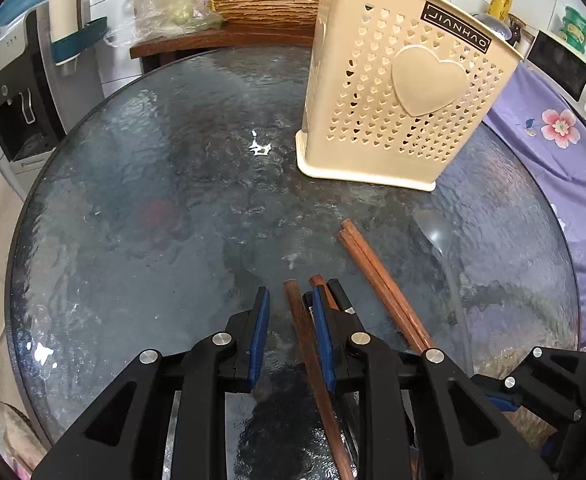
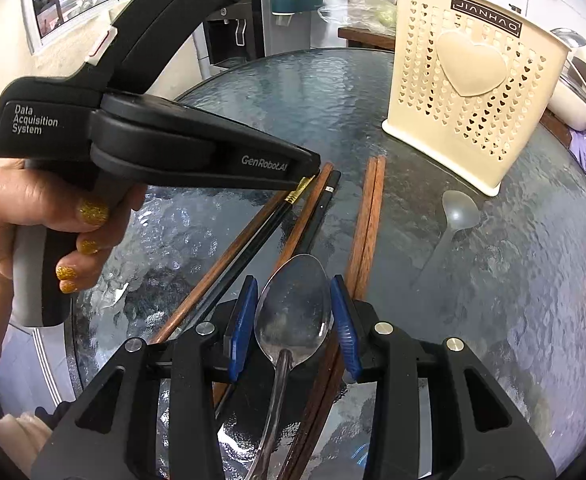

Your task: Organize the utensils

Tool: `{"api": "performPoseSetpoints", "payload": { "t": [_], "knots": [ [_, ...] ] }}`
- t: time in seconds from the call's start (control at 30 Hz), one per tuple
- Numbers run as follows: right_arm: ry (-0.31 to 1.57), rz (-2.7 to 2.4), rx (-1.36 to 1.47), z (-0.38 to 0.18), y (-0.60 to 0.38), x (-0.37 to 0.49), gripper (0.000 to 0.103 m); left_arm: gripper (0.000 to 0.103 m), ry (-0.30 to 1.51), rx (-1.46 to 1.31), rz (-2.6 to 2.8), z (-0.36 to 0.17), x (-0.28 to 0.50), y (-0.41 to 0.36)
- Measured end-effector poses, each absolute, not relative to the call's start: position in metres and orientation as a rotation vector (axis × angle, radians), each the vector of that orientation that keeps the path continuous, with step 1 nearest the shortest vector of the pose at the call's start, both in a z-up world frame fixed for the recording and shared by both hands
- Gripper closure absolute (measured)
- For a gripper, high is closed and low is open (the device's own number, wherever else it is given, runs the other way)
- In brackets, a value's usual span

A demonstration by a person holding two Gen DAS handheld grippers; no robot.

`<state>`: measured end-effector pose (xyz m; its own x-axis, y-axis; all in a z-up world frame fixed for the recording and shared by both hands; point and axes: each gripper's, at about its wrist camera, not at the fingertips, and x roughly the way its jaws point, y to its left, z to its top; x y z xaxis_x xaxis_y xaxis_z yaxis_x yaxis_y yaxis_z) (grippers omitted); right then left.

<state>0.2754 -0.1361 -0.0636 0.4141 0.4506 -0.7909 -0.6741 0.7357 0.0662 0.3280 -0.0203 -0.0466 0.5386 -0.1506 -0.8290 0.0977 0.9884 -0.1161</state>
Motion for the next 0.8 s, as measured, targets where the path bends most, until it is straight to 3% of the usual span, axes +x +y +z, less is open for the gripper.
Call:
{"api": "performPoseSetpoints", "payload": {
  "t": [0.8],
  "knots": [
    [0.903,0.687,-0.239,-0.060,-0.136,0.281,0.065,0.090,1.005,-0.124,-0.155,-0.049,0.338,-0.003]
  ]
}}
